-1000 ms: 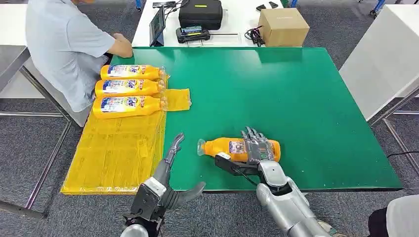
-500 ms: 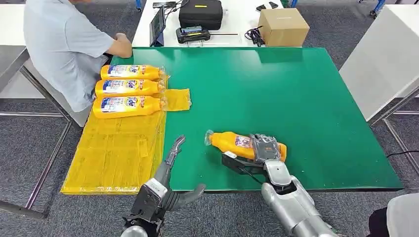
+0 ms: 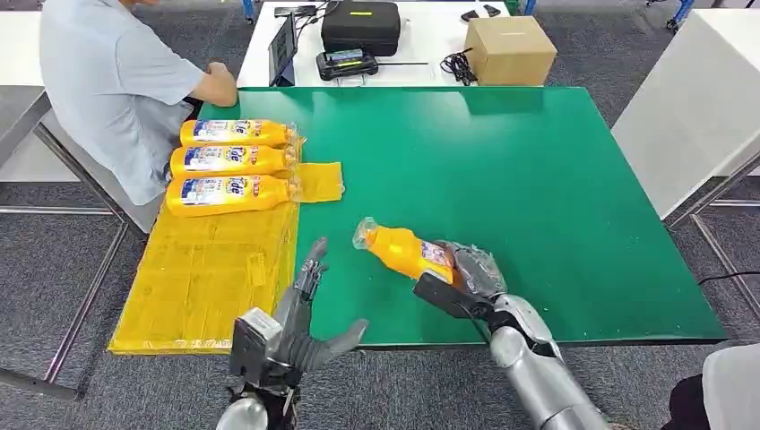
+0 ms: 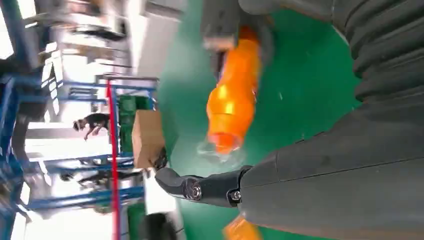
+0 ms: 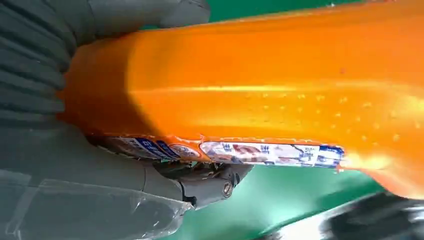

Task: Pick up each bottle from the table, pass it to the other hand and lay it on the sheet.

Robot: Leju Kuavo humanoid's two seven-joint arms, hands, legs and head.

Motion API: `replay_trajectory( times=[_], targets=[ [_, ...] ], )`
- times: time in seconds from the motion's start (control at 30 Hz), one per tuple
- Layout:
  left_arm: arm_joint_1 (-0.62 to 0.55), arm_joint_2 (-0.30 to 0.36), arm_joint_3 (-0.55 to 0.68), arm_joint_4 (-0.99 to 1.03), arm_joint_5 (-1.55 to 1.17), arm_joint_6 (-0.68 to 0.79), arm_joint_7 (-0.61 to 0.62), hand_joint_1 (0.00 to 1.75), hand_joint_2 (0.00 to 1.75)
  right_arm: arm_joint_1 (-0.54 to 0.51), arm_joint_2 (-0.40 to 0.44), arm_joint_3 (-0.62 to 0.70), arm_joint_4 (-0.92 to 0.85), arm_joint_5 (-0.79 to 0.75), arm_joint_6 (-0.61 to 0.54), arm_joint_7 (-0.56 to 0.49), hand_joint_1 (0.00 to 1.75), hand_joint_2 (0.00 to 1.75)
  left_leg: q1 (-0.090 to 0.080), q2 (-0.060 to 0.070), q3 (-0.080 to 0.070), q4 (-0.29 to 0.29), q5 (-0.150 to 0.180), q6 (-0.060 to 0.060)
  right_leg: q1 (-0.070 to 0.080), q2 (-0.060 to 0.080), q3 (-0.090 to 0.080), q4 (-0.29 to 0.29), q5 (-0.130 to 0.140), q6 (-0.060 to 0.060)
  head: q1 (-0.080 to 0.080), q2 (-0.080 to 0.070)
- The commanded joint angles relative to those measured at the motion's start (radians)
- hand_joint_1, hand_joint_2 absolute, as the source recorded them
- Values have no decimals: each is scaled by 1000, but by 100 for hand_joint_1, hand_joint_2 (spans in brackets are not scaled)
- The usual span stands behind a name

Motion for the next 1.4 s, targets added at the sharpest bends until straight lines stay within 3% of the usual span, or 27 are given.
replay_trajectory(
  times=[0.03,0.23,0.37,0.8,0.97,1.4],
  targets=[
    [-56,-27,78,159,151,-18,-5,0,175,31,48,-10,-103,-107,38,-51,175,175,0,0,1,-1,0,-2,0,0,0,0,0,-2,-1,0],
    [-71,-28,127,178,363,-62,-19,0,175,-18,63,49,-146,-210,112,-88,175,175,1,0,0,1,-1,-1,0,1,1,1,-2,-2,0,0],
    [-125,-1,77,239,364,-46,-20,0,175,-35,75,86,-139,-254,118,-112,175,175,0,-2,-2,0,1,-1,0,-1,0,0,-1,-2,0,0],
    [-186,12,-26,255,283,-1,-50,0,175,-100,112,192,-31,-247,105,-98,175,175,0,-2,-2,-1,0,-1,0,0,-1,0,-1,-2,0,0],
    [-197,24,-55,264,317,-71,-12,0,175,-117,107,225,-2,-259,113,-97,175,175,1,-2,-1,0,0,-2,1,0,2,-1,-1,-3,0,0],
    [-257,6,-20,353,351,-56,3,0,175,-158,120,312,9,-221,108,-73,175,175,1,-2,-1,0,-1,-2,1,0,1,1,-2,-3,0,0]
  ],
)
